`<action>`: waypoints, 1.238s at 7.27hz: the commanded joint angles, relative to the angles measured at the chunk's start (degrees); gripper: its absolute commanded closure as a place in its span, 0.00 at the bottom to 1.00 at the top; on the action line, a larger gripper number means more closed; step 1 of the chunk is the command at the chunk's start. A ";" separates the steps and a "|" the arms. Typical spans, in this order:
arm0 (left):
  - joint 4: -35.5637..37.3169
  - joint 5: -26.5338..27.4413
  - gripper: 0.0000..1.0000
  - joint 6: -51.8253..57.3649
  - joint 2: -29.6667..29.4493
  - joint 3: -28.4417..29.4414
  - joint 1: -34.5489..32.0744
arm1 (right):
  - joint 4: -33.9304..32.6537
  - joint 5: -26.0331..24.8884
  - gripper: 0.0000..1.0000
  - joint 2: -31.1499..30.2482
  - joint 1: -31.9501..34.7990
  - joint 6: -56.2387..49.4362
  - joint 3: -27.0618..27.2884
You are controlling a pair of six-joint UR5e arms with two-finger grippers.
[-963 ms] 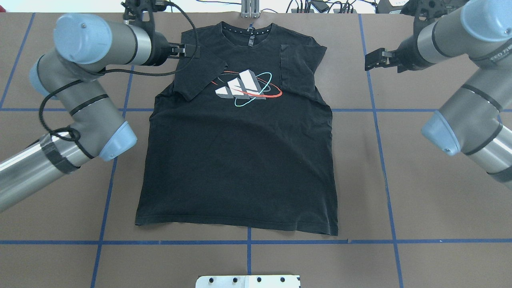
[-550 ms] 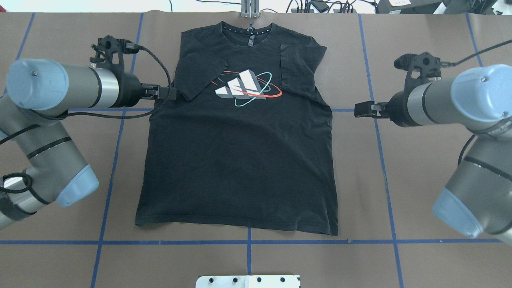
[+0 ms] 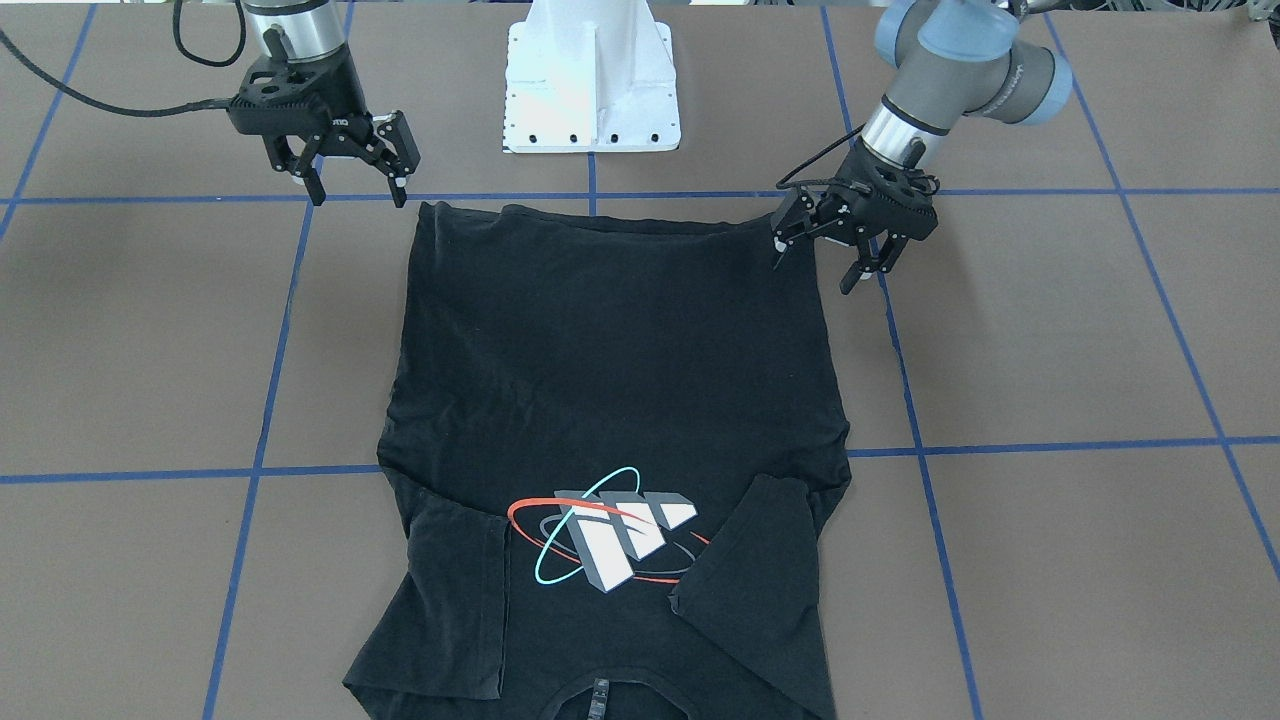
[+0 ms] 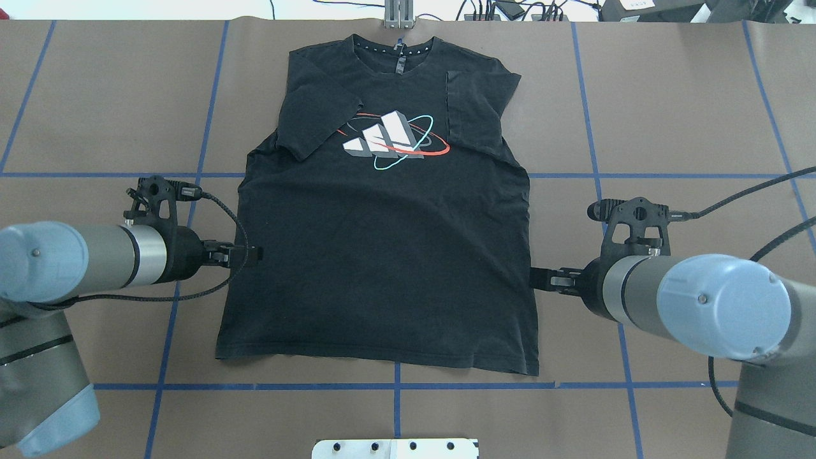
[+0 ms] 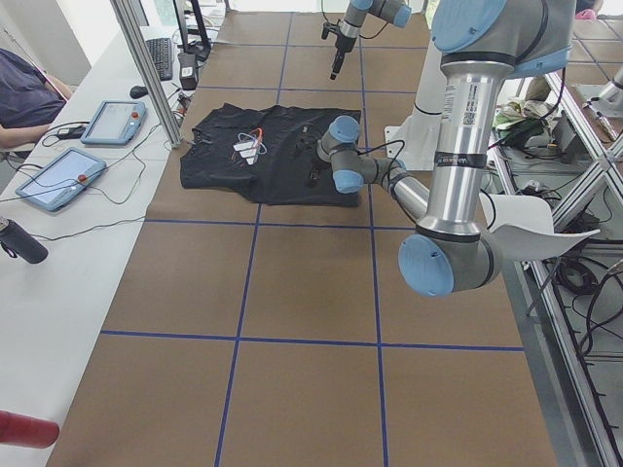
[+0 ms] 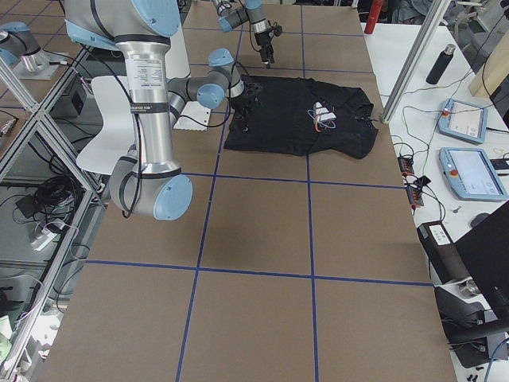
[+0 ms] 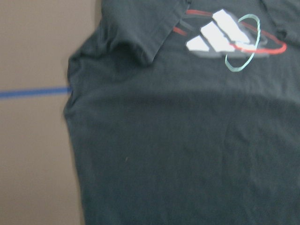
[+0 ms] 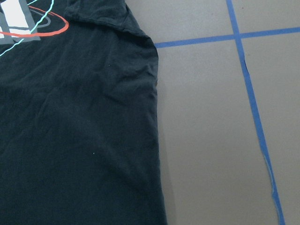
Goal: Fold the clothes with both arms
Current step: 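Lower both grippers to the shirt hem corners nearest the robot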
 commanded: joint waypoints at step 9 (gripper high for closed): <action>12.58 4.45 0.32 -5.84 4.74 -5.09 14.17 | 1.83 -2.59 0.00 -0.48 -3.62 1.45 0.72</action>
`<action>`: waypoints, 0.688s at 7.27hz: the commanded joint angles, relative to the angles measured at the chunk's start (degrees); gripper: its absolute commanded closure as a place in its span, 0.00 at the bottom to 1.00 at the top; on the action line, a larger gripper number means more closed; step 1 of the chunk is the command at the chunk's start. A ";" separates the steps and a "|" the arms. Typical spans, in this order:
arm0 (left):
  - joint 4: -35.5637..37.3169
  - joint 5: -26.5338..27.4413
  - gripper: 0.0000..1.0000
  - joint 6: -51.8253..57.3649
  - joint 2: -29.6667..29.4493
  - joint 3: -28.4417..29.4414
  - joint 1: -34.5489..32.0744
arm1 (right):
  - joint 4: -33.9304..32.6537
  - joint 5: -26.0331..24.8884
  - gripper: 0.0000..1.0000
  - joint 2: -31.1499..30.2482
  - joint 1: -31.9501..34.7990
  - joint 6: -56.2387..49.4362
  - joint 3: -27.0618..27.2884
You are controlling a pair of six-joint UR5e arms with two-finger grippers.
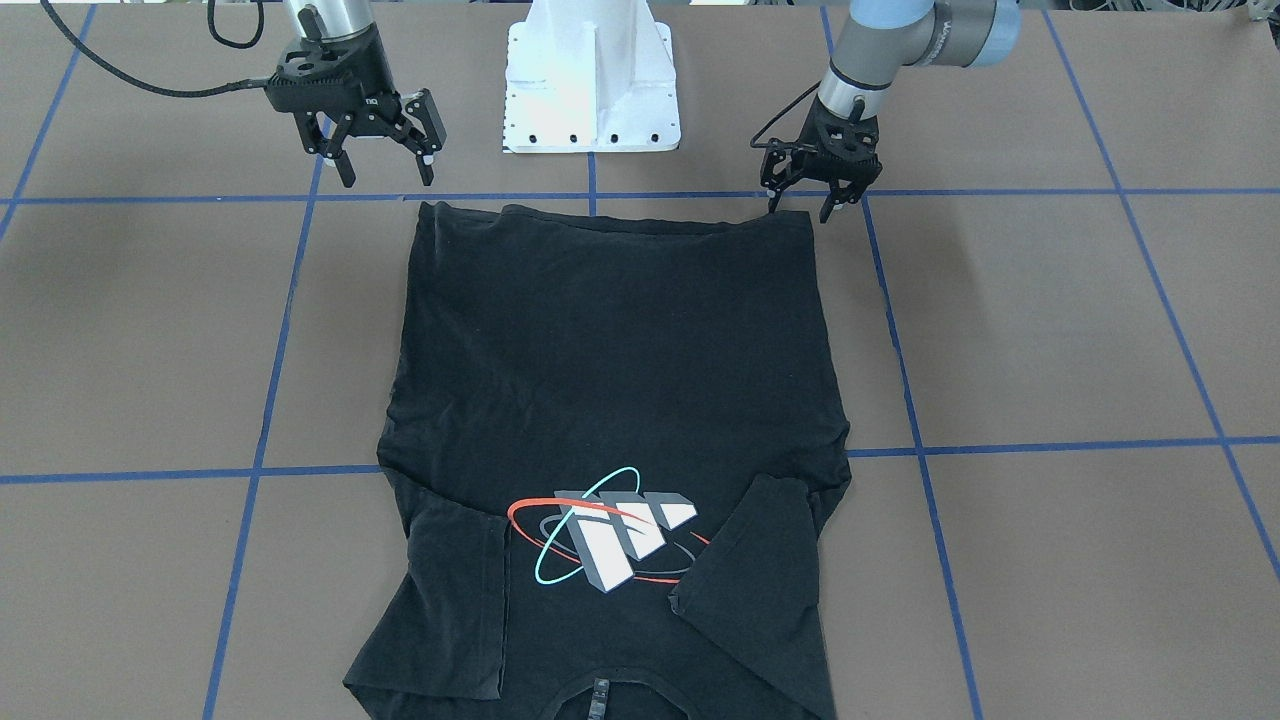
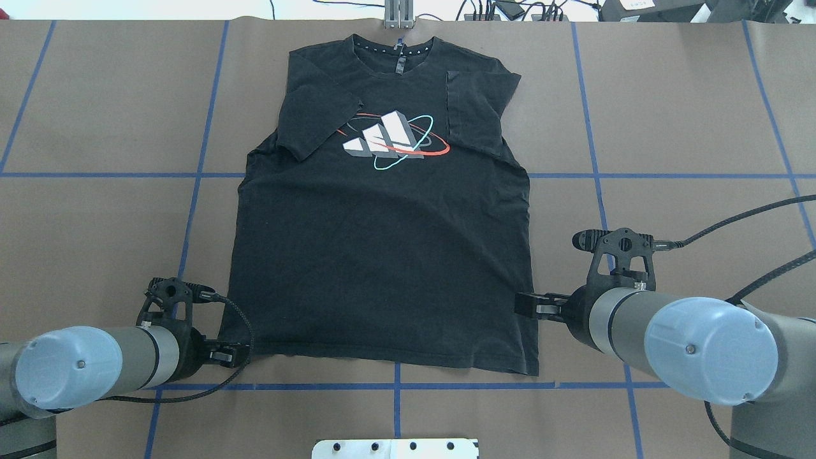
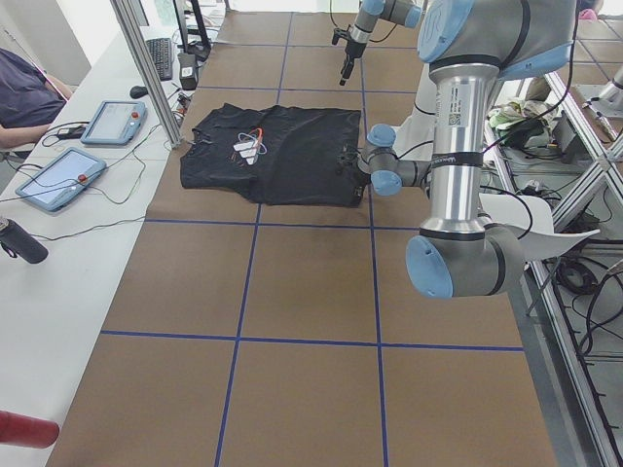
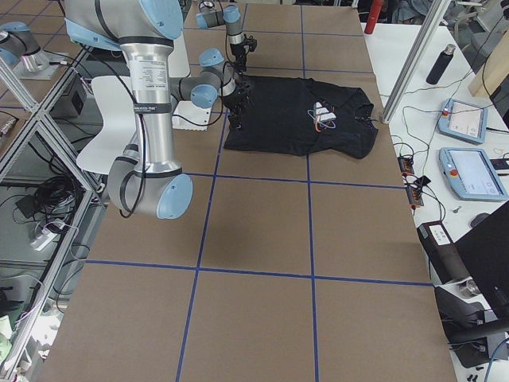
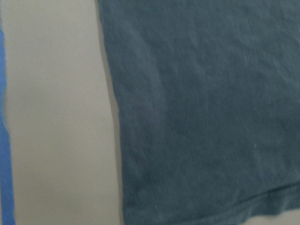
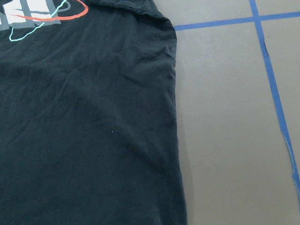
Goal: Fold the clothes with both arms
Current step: 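Position both grippers at the hem corners, aligning with the edges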
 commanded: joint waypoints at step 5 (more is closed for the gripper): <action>0.03 -0.29 0.82 -0.23 0.15 0.24 0.12 | 0.00 0.00 0.00 0.09 0.00 0.00 0.07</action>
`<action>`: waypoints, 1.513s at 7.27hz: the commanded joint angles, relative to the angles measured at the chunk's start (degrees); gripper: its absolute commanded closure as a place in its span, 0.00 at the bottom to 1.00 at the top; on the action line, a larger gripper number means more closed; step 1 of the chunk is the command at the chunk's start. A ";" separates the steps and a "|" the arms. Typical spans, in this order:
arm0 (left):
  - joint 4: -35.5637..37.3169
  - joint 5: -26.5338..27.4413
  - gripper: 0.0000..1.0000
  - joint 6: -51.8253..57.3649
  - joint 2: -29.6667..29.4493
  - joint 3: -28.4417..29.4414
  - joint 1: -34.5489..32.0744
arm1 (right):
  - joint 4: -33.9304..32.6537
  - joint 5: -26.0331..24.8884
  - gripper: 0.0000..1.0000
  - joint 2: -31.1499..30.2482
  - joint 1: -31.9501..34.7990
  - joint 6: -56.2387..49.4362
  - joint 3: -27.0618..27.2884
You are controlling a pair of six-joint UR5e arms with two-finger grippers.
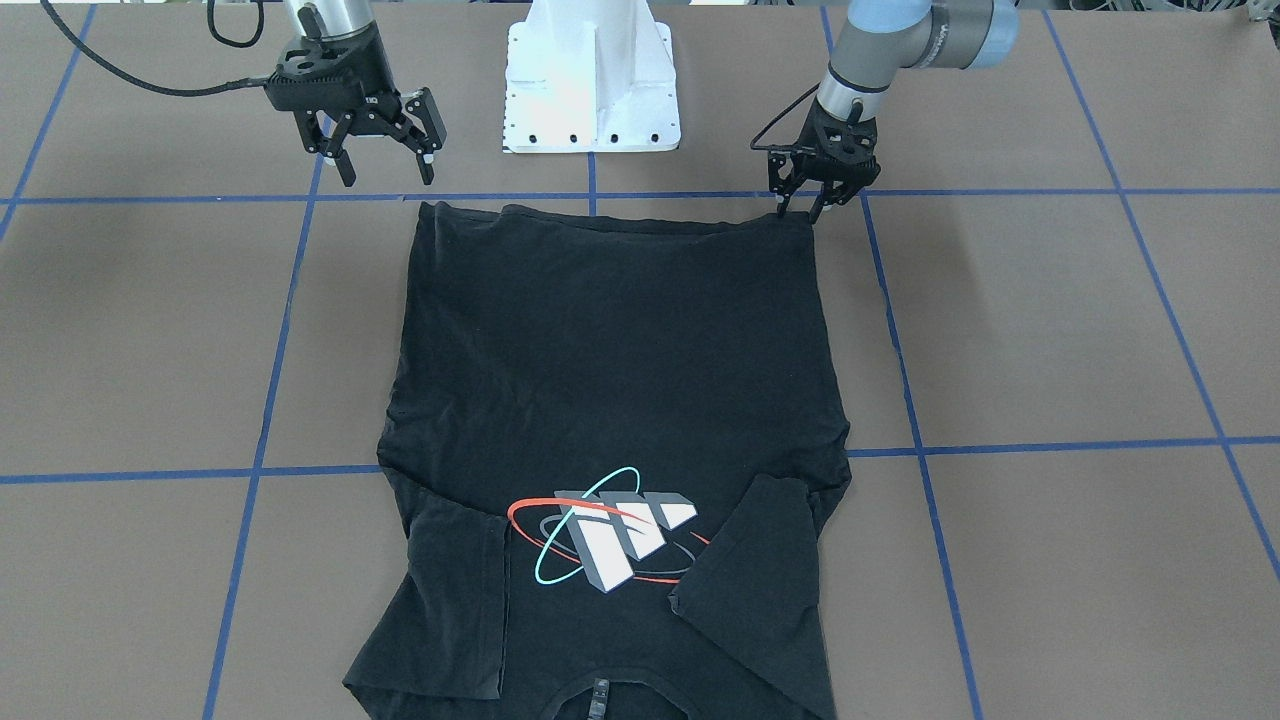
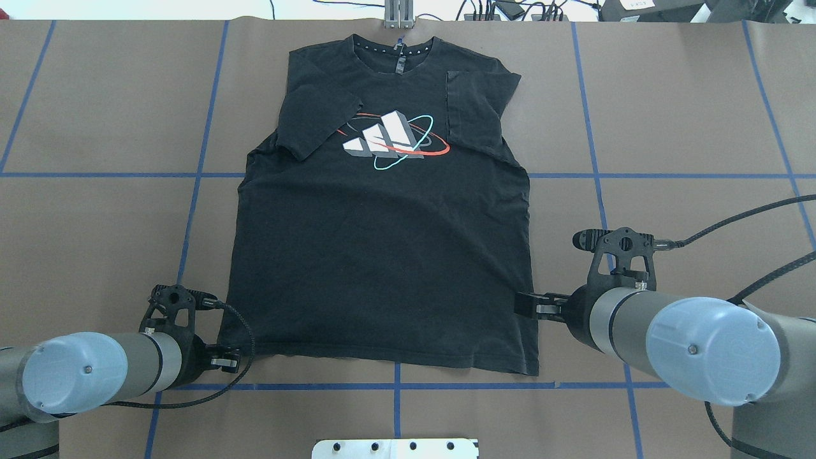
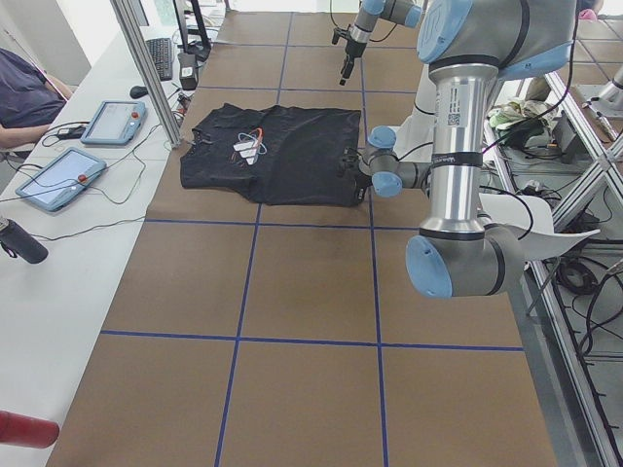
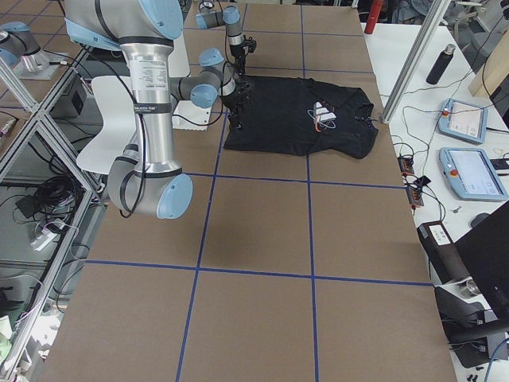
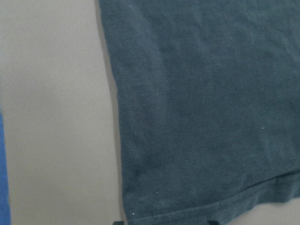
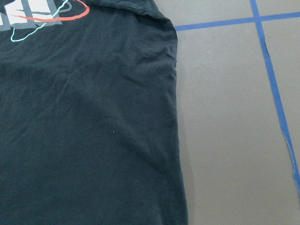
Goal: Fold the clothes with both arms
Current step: 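Position both grippers at the hem corners, aligning with the edges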
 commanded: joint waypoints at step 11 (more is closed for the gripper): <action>0.00 -0.31 0.43 -0.86 0.94 0.19 -0.13 | 0.00 0.00 0.00 0.12 -0.09 -0.09 0.00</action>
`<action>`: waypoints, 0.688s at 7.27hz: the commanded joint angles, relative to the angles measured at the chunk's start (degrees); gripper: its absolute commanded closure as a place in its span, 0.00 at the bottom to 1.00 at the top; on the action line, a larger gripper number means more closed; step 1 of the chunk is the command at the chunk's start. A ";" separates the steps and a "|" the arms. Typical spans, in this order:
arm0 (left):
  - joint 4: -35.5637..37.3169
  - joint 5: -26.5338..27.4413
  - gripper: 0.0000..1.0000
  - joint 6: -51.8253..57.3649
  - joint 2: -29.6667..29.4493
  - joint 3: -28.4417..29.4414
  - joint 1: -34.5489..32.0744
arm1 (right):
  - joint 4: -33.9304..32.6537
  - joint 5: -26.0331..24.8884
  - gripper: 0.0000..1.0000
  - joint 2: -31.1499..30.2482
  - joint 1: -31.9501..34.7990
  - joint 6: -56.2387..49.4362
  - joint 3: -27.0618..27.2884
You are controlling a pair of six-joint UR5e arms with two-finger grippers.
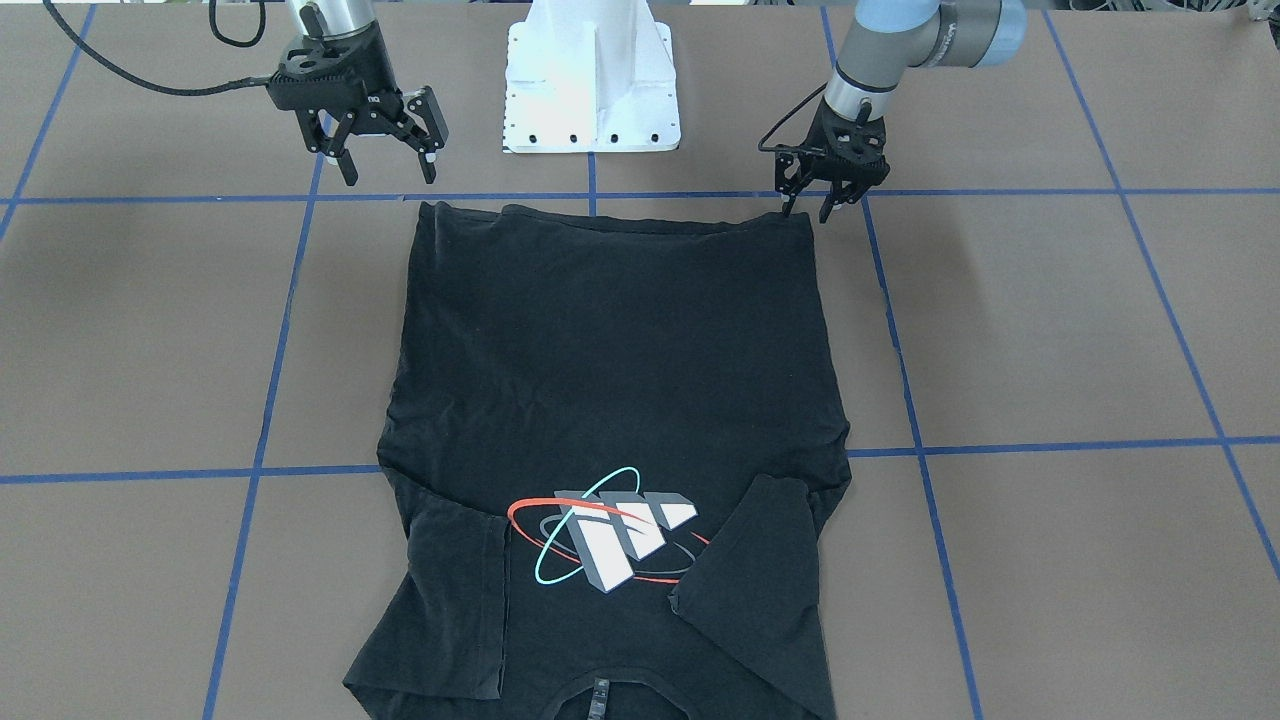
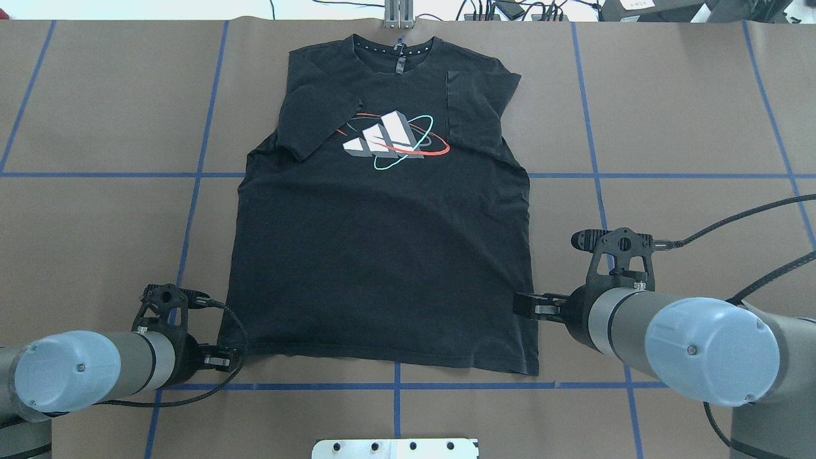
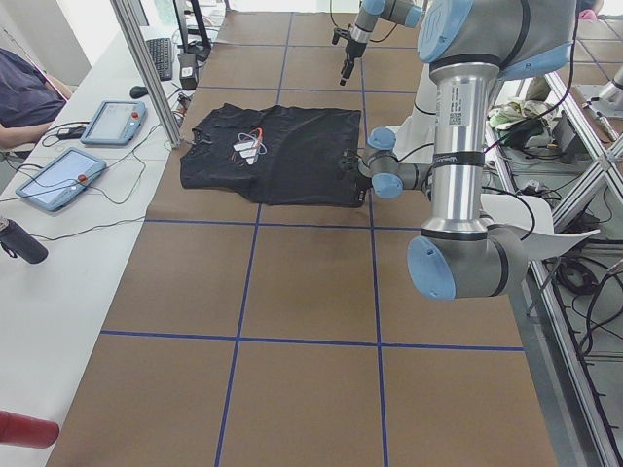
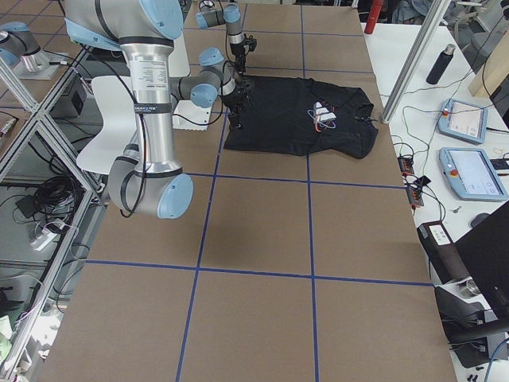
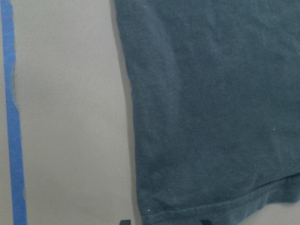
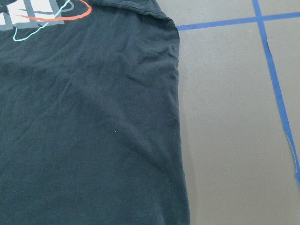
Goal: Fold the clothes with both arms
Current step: 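Position both grippers at the hem corners, aligning with the edges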
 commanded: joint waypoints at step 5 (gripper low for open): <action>0.00 0.00 0.82 -0.26 -0.68 0.71 0.33 | 0.00 0.00 0.00 -0.21 0.00 0.00 0.00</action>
